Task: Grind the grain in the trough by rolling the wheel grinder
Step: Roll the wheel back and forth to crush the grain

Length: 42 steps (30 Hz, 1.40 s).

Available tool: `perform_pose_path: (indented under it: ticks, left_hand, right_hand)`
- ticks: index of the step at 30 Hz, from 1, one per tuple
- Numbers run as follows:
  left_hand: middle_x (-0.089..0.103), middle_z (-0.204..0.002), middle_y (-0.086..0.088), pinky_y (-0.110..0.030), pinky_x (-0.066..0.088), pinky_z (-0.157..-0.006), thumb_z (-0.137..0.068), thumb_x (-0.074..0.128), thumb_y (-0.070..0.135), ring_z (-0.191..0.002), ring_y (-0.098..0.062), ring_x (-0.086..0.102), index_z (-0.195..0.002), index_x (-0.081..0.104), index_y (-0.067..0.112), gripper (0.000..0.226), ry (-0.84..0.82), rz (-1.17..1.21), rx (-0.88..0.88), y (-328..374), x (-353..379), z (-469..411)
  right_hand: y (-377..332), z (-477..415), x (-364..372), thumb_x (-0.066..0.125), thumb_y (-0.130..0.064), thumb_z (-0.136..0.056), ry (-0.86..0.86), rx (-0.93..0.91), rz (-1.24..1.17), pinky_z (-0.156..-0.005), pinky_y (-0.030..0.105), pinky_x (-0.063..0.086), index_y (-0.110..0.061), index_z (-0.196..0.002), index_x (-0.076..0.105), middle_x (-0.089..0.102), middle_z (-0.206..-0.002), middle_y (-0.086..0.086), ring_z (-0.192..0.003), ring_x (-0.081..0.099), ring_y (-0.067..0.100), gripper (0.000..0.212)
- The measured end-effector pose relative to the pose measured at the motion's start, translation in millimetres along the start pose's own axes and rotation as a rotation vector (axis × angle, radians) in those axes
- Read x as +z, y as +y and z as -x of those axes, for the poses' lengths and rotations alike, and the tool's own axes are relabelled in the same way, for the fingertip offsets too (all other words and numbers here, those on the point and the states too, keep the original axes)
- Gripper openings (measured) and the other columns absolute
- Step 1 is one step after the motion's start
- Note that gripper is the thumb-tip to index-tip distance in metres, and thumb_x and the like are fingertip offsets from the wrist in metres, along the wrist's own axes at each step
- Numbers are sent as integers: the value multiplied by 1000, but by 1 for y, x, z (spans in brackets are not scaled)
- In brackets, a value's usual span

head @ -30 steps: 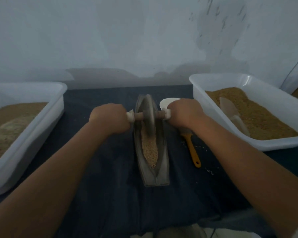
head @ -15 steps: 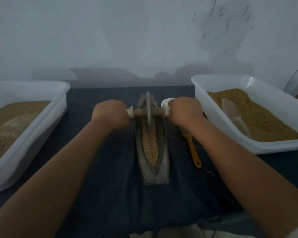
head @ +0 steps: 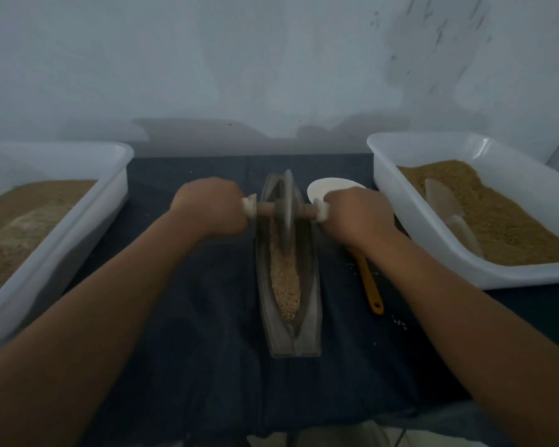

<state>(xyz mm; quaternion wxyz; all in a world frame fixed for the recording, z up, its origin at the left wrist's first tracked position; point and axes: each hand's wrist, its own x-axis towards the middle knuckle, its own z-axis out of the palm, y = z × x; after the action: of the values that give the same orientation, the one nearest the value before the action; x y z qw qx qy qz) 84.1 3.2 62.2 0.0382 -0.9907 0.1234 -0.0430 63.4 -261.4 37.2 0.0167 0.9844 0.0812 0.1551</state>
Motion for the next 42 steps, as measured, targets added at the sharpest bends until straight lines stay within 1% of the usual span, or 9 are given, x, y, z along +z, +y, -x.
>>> perform_pose_path:
  ticks: [5,10,13,16,20,26,34,39,42]
  left_hand:
    - [59,-75,5,-35,49,-67,-81,62,51,-70,-24,58,-73,59,24,29,72,3,-30,6,5,8]
    - [61,-66,10,-29,49,-58,-68,53,50,-63,-11,61,-67,58,25,25,-189,129,144,-13,17,66]
    - [59,-64,10,-29,47,-57,-69,54,50,-60,-10,57,-65,57,24,26,-152,119,92,-12,21,56]
    - [59,-69,7,-31,46,-59,-82,58,50,-61,-17,56,-68,59,24,30,25,73,-33,-4,16,16]
    - [62,-79,4,-33,48,-65,-86,62,56,-73,-25,62,-74,59,23,35,75,36,-45,-2,8,-13]
    - [59,-61,10,-24,42,-51,-67,57,47,-58,-7,58,-63,58,26,22,-164,127,189,-19,17,58]
    - [64,-79,2,-39,59,-72,-82,60,45,-74,-26,65,-76,62,21,25,-17,75,-59,-4,7,6]
    - [61,-69,7,-31,55,-64,-80,62,43,-66,-17,61,-68,59,22,24,-132,117,98,-12,9,31]
    - [57,-60,12,-23,39,-50,-68,54,48,-56,-2,53,-64,56,26,22,-197,141,218,-19,15,63]
  right_hand:
    - [-1,-4,-1,59,-42,-92,58,-24,-35,-58,33,44,-25,-67,54,58,-68,-6,-63,57,18,30]
    - [14,40,-14,53,-61,-81,-278,-128,6,-48,26,30,-34,-61,53,54,-60,-11,-54,47,5,34]
    - [8,33,-13,51,-60,-85,-199,-108,63,-50,28,31,-31,-63,45,49,-62,-10,-55,44,9,37]
    - [-2,0,-12,58,-44,-93,-22,-63,-6,-64,35,51,-29,-69,48,48,-68,-9,-68,56,17,31]
    - [-9,-23,-16,60,-43,-91,-34,22,61,-72,41,59,-28,-73,57,62,-75,-4,-73,64,21,24]
    - [8,31,-41,64,-48,-73,-660,-92,-107,-49,25,43,-30,-73,66,67,-60,-9,-51,63,2,18]
    - [2,-10,-10,57,-44,-98,1,-46,81,-60,32,42,-31,-67,41,52,-67,-8,-59,46,11,38]
    - [12,17,-14,53,-53,-97,-181,-56,-24,-66,32,45,-32,-69,50,58,-69,-8,-60,46,4,35]
    - [27,57,-30,52,-65,-74,-359,-165,-146,-53,24,45,-37,-72,59,66,-78,-23,-68,63,-2,29]
